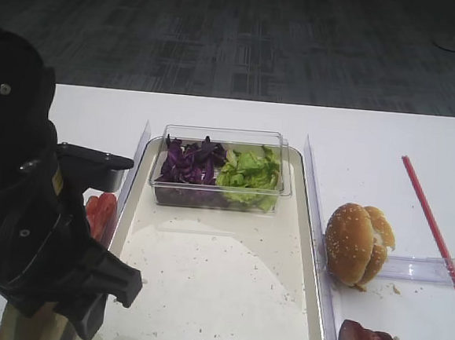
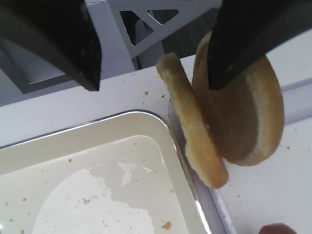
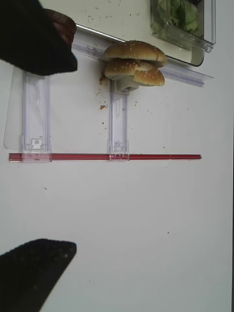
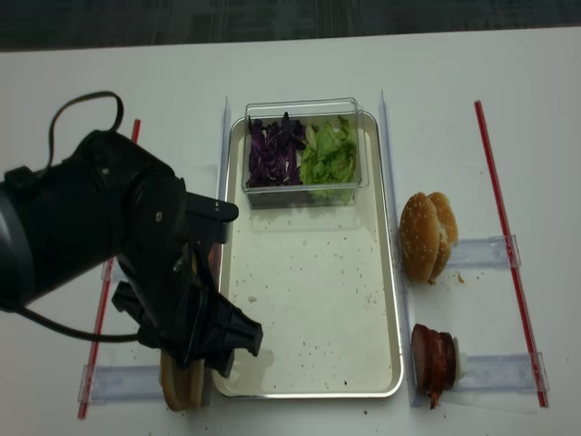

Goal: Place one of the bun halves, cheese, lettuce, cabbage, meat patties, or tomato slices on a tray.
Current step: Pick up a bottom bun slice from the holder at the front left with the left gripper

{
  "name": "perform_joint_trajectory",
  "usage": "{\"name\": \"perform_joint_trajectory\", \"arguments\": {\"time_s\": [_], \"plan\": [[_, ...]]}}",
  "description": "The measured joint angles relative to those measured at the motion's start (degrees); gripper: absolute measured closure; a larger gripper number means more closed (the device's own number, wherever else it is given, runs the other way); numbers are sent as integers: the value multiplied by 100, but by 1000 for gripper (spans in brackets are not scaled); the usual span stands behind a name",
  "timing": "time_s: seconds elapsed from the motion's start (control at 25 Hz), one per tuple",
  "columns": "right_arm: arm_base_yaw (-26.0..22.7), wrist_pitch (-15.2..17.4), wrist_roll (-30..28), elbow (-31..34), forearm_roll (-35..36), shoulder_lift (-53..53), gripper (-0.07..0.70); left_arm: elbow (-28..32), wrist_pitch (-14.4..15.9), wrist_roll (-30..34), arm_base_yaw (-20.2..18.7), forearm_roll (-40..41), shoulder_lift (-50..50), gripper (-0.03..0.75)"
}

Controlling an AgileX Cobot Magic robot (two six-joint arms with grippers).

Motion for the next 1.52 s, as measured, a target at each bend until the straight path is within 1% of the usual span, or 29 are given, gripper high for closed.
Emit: {"name": "perform_joint_trajectory", "arguments": {"time_s": [0.28, 0.48, 0.68, 0.84, 1.0, 1.32, 1.52], "plan": [[0, 0, 0, 0, 0, 0, -60, 0, -221, -3, 0, 5, 14, 294], [0, 0, 10, 0, 0, 0, -60, 0, -233, -3, 0, 26, 194, 315], [0, 0, 10, 0, 0, 0, -60, 0, -256, -3, 64, 109, 324, 318], [0, 0, 10, 0, 0, 0, -60, 0, -269, -3, 97, 113, 403, 342], [0, 0, 10, 0, 0, 0, -60, 0, -355, -3, 97, 113, 408, 361], [0, 0, 10, 0, 0, 0, -60, 0, -393, -3, 97, 122, 671, 370], [0, 0, 10, 0, 0, 0, -60, 0, -383, -3, 97, 149, 681, 412]]}}
